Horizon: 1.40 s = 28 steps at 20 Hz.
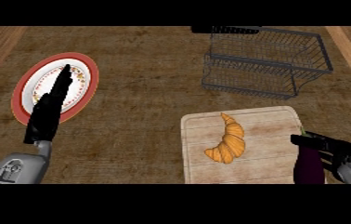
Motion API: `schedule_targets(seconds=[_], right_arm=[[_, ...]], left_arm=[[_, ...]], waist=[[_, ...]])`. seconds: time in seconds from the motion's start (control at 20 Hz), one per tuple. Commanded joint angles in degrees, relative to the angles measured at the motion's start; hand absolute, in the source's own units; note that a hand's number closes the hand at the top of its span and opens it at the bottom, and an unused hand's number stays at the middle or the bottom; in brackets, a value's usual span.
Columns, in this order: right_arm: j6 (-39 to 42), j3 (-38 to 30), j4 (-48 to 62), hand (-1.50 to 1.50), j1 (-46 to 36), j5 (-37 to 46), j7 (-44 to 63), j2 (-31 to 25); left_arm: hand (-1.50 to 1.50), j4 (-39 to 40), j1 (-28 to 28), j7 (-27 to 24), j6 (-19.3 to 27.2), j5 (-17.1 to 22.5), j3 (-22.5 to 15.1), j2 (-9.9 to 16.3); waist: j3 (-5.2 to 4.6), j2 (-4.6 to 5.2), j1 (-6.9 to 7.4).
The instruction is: Pick the eggplant from the cutting board and place it in the tiered basket
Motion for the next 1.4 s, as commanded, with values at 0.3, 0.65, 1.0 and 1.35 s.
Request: schedule_targets(seconds=[0.3, 0.65, 1.0, 1.35], right_arm=[[10.86, 19.77, -8.47, 1.5, -22.49, 21.75, -8.87, 5.13], [8.03, 24.13, -0.22, 1.5, -42.33, 34.88, -3.66, 15.37], [11.48, 24.0, 11.41, 1.5, -60.95, 46.83, 4.68, 23.14], [26.68, 25.0, 18.79, 1.5, -75.17, 50.24, 13.45, 29.75]], left_arm=[[0.0, -1.06, -5.79, -0.73, -4.57, -1.18, -5.62, -1.85], [0.0, 2.61, -5.86, -0.2, -2.51, -2.49, -5.49, -3.24], [0.0, 4.18, -5.05, 0.55, -1.35, -1.46, -1.55, -1.46], [0.0, 4.53, -3.12, 0.14, 0.09, -1.08, 0.85, -0.92]], waist=[[-0.56, 2.22, 15.67], [-0.31, 0.3, 9.22], [0.0, -1.19, 2.94], [0.24, -1.74, -0.62]])
